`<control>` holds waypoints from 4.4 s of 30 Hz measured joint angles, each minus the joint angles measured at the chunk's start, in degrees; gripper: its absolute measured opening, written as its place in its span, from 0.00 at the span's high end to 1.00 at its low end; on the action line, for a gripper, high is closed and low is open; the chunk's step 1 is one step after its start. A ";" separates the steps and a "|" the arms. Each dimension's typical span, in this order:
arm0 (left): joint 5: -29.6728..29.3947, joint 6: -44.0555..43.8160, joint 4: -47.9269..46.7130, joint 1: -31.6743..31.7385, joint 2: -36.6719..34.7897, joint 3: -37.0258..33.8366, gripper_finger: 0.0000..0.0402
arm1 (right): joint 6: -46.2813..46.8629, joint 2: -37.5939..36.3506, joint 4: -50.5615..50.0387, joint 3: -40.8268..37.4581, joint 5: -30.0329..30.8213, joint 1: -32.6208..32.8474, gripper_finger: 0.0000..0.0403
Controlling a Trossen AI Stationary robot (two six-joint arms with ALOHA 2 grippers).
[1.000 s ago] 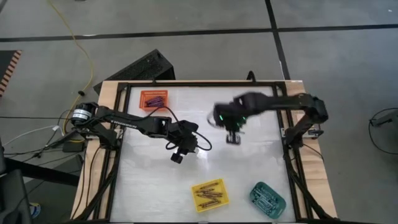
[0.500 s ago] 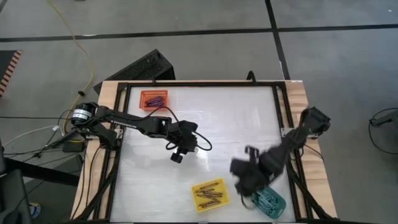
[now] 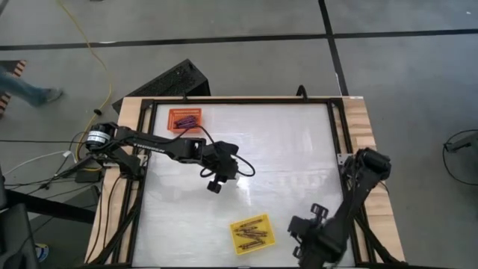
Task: Sort crayons
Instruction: Put the green crayon into the green bin, then return to Home Position
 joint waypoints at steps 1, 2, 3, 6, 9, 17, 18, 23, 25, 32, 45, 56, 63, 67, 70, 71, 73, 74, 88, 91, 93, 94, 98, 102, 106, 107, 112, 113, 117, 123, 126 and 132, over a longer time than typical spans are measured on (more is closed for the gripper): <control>0.02 0.02 0.10 0.06 0.00 0.00 0.73 | 1.65 0.50 -0.29 0.00 0.00 0.91 1.00; -0.02 -0.02 0.28 0.11 0.00 0.00 0.73 | 3.26 0.95 -0.37 0.00 -0.13 1.77 1.00; -0.03 -0.02 0.50 0.11 0.00 0.00 0.73 | 4.98 1.11 -0.69 -0.05 -0.41 2.72 1.00; -0.19 -0.02 1.24 0.15 0.00 0.00 0.73 | 9.99 1.93 -2.51 -0.07 -0.27 4.98 1.00; -0.26 -0.04 2.09 0.15 0.00 0.00 0.73 | 13.58 2.98 -4.00 -0.10 -0.14 6.90 1.00; -0.36 -1.16 2.85 0.15 0.00 0.00 0.73 | 15.65 4.67 -1.23 -2.84 0.42 8.10 1.00; -0.37 -1.18 2.88 0.15 0.00 0.00 0.73 | 15.69 4.67 -0.04 -3.85 0.42 8.10 1.00; -0.92 -2.58 2.80 0.15 0.00 0.00 0.73 | 16.84 4.65 3.55 -7.59 0.24 8.45 1.00; -0.92 -2.67 2.68 0.15 0.00 0.00 0.73 | 17.55 4.65 3.57 -8.19 0.22 8.80 0.99; -1.41 -2.64 2.39 0.15 0.00 0.00 0.73 | 17.36 4.61 3.44 -8.35 0.24 8.84 0.87; -1.53 -3.51 2.42 0.15 0.00 0.00 0.73 | 16.91 2.69 1.37 -8.35 4.38 8.99 0.65; -6.17 -3.03 1.96 0.15 -4.11 0.52 0.73 | 16.80 -5.80 -5.02 -8.35 20.09 11.54 0.62; -9.98 -3.03 -3.41 0.13 -11.02 0.50 0.73 | 16.25 -9.47 -12.23 -8.33 27.27 12.47 0.62; -11.68 -4.29 -6.73 0.13 -15.45 0.15 0.73 | 12.33 -11.46 -12.23 -8.55 32.31 13.46 0.62; -12.40 -5.68 -9.35 0.00 -18.84 0.15 0.73 | 8.72 -13.82 -12.30 -8.55 35.24 13.67 0.63; -12.58 -6.03 -10.01 0.00 -20.10 0.15 0.73 | 7.23 -14.60 -12.30 -8.55 36.17 13.67 0.63; -13.63 -7.00 -11.27 -0.29 -22.51 0.11 0.73 | 4.13 -16.49 -12.28 -8.57 38.50 13.71 0.63; -14.45 -7.42 -11.55 -0.55 -23.82 0.11 0.73 | 2.68 -17.59 -12.29 -8.57 39.71 13.70 0.63; -27.04 -17.01 -6.45 -8.98 -46.33 -15.27 0.73 | -11.85 -29.19 -12.32 -8.57 48.13 15.36 0.63; -28.23 -19.84 0.19 -10.87 -52.60 -22.63 0.73 | -12.50 -31.07 -12.31 -9.16 48.58 16.41 0.63; -29.30 -21.57 3.65 -12.02 -56.11 -26.90 0.73 | -11.63 -32.88 -12.29 -11.29 48.72 17.15 0.63; -29.96 -22.24 4.96 -12.55 -57.65 -28.78 0.73 | -10.56 -34.06 -12.32 -12.92 48.71 17.54 0.63; -31.84 -24.44 10.34 -14.07 -62.36 -35.30 0.73 | -2.25 -40.78 -12.36 -22.71 50.10 20.12 0.63; -32.20 -25.89 14.30 -14.87 -64.78 -39.79 0.73 | 7.90 -47.14 -12.18 -33.91 53.38 23.15 0.63; -32.22 -26.91 17.62 -15.72 -65.64 -43.28 0.73 | 13.98 -51.57 -11.45 -42.87 60.28 24.99 0.63; -32.29 -27.14 17.88 -15.92 -65.62 -43.89 0.73 | 14.62 -52.38 -11.45 -44.60 62.94 25.17 0.63; -32.83 -27.90 22.65 -16.54 -65.60 -47.46 0.73 | 13.35 -55.24 -10.27 -49.46 71.52 22.74 0.63; -32.83 -27.92 23.03 -16.62 -65.61 -47.96 0.73 | 12.65 -55.67 -9.81 -50.02 72.08 20.94 0.63; -32.83 -28.09 25.51 -16.64 -65.59 -50.11 0.73 | 12.17 -56.02 -8.87 -52.38 72.28 13.03 0.63; -32.28 -29.14 26.50 -16.61 -65.59 -51.80 0.73 | 14.30 -57.28 -8.99 -57.62 71.98 6.26 0.63; -31.30 -29.19 26.50 -16.61 -65.59 -52.20 0.73 | 17.83 -58.67 -8.83 -60.71 71.47 5.04 0.63; -31.85 -26.69 29.45 -16.64 -65.59 -54.10 0.73 | 15.56 -59.30 -4.45 -61.11 72.39 0.30 0.63</control>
